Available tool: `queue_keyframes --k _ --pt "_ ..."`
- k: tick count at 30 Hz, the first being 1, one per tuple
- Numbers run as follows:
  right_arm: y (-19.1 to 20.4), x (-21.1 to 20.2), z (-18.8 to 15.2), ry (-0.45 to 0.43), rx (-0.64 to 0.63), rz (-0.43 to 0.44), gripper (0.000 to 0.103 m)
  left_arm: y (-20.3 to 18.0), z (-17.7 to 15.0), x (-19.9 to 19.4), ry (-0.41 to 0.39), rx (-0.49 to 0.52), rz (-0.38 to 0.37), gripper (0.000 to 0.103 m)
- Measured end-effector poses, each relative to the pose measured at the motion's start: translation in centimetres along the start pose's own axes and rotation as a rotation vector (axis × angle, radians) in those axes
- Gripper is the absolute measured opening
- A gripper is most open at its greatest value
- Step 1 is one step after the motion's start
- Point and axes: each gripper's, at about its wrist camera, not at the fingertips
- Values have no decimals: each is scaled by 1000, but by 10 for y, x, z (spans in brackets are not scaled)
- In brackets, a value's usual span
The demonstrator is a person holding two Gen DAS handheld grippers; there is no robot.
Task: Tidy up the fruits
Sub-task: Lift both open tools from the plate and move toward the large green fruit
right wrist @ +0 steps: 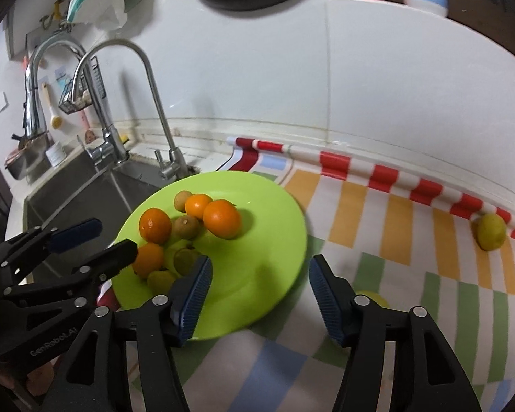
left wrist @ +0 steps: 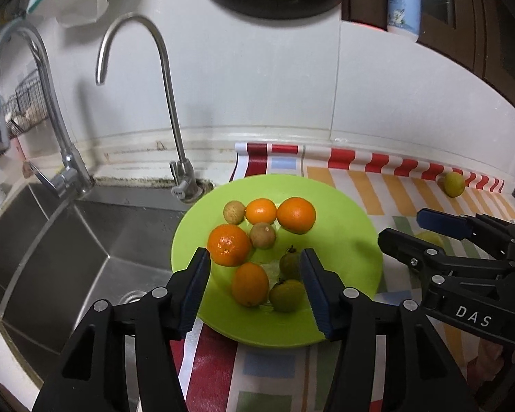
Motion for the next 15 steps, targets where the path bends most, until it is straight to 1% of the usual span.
queue_keyframes --k 2,7,11,15 --pt "-1 -9 0 -10 -1 -8 62 -3 1 -6 -8 7 10 58" --pt "-4 -28 -1 -31 -15 -33 62 -12 6 -21 -30 3 13 60" --pt "-8 -45 -3 -46 -1 -52 62 -19 10 -33 -50 -8 20 65" --pt "-14 -65 -6 -72 7 -79 62 -28 12 -44 -66 -14 6 67"
Point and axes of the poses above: each gripper's, at about its wrist camera, not at the fingertips, and x roughly the way its jaws point, y to its left, z to its top, and after that the axes turned 6 degrees about -y, right-handed
